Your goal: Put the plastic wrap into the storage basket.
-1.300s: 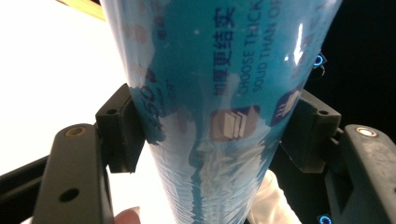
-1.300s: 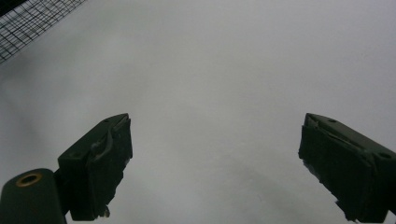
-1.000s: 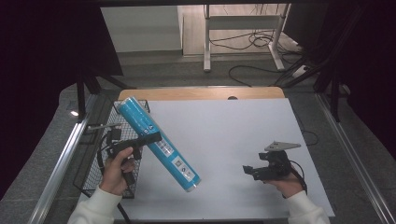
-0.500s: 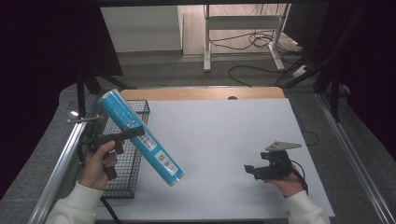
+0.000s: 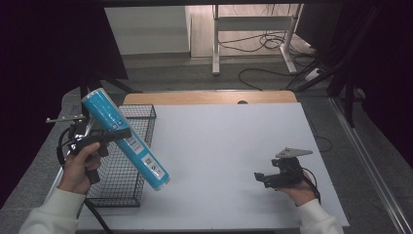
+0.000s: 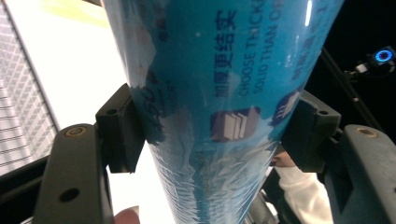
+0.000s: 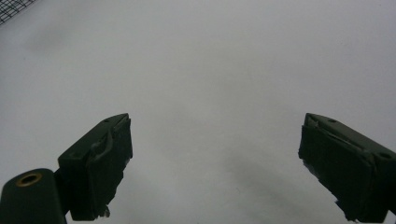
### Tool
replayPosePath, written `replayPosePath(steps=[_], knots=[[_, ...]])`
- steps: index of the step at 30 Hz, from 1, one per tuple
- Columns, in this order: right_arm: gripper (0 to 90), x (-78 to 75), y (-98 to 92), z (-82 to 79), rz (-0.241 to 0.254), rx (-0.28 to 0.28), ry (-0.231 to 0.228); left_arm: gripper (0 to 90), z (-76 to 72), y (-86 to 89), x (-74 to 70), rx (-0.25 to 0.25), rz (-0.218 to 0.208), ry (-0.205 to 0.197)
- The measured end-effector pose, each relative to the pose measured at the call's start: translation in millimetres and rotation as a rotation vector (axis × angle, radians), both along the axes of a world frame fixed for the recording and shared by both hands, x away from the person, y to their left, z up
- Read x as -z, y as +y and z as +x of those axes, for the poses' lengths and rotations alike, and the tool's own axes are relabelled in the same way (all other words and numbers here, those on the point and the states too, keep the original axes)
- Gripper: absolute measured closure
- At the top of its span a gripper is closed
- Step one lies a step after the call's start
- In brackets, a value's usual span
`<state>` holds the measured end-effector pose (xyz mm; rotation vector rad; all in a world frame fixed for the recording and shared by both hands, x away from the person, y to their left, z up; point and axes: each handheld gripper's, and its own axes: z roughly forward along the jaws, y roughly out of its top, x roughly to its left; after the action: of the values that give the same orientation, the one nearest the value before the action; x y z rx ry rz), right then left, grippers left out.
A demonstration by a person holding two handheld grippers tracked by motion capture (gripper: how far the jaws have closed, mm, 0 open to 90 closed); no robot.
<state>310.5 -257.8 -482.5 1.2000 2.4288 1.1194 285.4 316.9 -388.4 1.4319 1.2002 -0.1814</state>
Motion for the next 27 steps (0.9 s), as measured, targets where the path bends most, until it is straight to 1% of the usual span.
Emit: replayPosePath(steps=[1, 3, 6, 7, 9, 10, 14, 15, 16, 18, 19, 20, 21, 22, 23, 25, 26, 27], knots=[[10.0, 0.3, 0.1, 0.1, -0.003, 0.001, 0.000, 32.0, 0.9, 4.6, -1.1, -0.004, 0.011, 0.004], [10.0, 0.4, 0.2, 0.2, -0.003, 0.001, 0.000, 32.0, 1.4, 6.8, -1.8, -0.004, 0.014, 0.005], [10.1, 1.2, 0.3, 0.5, -0.007, 0.002, 0.005, 32.0, 2.7, 14.9, -5.6, -0.010, 0.039, 0.008], [10.1, 1.2, 0.3, 0.5, -0.007, 0.002, 0.005, 32.0, 2.7, 14.9, -5.6, -0.010, 0.039, 0.008], [10.0, 1.4, 0.1, 0.5, -0.010, 0.003, 0.006, 32.0, 2.8, 18.2, -8.4, -0.013, 0.055, 0.007], [10.0, 1.8, 0.2, 0.6, -0.010, 0.003, 0.005, 32.0, 2.9, 22.2, -11.7, -0.012, 0.071, 0.008], [10.0, 2.0, 0.2, 0.7, -0.011, 0.005, 0.005, 32.0, 2.5, 27.6, -15.8, -0.012, 0.084, 0.007], [10.0, 2.1, 0.1, 0.9, -0.011, 0.006, 0.006, 32.0, 1.6, 31.5, -19.0, -0.017, 0.093, 0.007], [10.0, 2.2, 0.1, 0.9, -0.011, 0.007, 0.006, 32.0, 1.6, 31.5, -19.0, -0.017, 0.093, 0.007], [10.0, 2.3, -0.1, 1.1, -0.013, 0.008, 0.008, 32.0, -0.3, 38.1, -23.9, -0.027, 0.118, 0.005], [10.0, 2.3, -0.1, 1.1, -0.013, 0.008, 0.008, 32.0, -0.3, 38.1, -23.9, -0.027, 0.118, 0.005], [10.0, 2.7, 0.0, 1.3, -0.012, 0.011, 0.008, 32.0, -1.1, 42.7, -26.2, -0.035, 0.130, 0.012], [10.0, 2.7, 0.0, 1.3, -0.012, 0.011, 0.008, 32.0, -1.1, 42.7, -26.2, -0.035, 0.130, 0.012], [10.0, 3.2, -0.2, 1.8, -0.013, 0.012, 0.009, 32.0, -1.8, 46.8, -28.2, -0.044, 0.143, 0.020], [10.0, 3.2, -0.2, 1.8, -0.013, 0.012, 0.009, 32.0, -1.8, 46.8, -28.2, -0.044, 0.143, 0.020], [10.0, 3.7, -0.5, 2.3, -0.013, 0.012, 0.009, 32.0, -1.9, 50.8, -29.5, -0.048, 0.165, 0.022], [10.1, 3.9, -0.6, 2.5, -0.015, 0.012, 0.010, 32.0, -1.6, 54.0, -30.2, -0.051, 0.185, 0.031], [10.1, 4.1, -0.5, 2.6, -0.016, 0.013, 0.010, 32.0, -1.0, 55.3, -29.9, -0.054, 0.195, 0.035]])
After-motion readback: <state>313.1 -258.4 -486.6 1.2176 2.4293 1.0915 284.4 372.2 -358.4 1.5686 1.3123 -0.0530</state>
